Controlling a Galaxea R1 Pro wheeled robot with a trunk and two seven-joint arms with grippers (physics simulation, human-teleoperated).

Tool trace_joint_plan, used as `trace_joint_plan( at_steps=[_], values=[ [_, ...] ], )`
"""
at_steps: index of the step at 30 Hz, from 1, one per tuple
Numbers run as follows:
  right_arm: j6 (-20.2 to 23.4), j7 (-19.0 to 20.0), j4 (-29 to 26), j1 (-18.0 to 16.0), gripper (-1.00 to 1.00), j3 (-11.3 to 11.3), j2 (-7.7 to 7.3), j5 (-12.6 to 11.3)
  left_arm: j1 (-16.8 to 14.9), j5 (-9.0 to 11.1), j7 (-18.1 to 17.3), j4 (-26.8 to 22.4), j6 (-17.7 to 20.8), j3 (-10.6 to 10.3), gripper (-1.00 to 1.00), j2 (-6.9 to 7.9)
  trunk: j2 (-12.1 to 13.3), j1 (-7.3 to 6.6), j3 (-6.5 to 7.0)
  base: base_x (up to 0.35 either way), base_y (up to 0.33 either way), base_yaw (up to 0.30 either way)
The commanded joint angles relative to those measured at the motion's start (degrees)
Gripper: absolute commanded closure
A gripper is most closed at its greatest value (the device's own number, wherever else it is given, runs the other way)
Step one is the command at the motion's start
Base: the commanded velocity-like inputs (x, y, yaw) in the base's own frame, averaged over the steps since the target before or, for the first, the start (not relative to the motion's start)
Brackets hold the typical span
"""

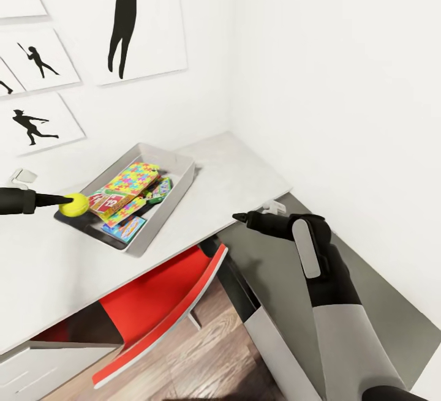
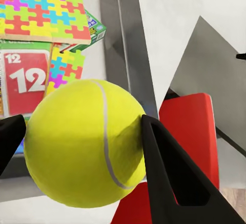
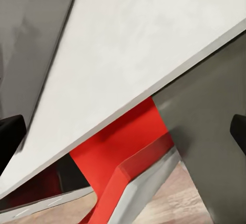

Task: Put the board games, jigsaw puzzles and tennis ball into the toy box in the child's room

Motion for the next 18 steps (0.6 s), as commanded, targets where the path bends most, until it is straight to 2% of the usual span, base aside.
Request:
trace_joint_plan(
  at_steps=[1,18],
  values=[
    [0.3,0.6,0.0,-0.1,-1.00,-0.2,0.07,0.5,-0.1,-0.6,-0.5,0.0,0.6,0.1,1.00,-0.01,-0.1,0.03,-0.09,0.000,0.112,0.000],
    [0.3,0.9,-0.1,-0.1,-1.00,-0.1,0.07,0.5,-0.1,-0.6,-0.5,0.0,0.5,0.1,1.00,0.02,-0.1,0.03,-0.09,0.000,0.048,0.000]
  ],
)
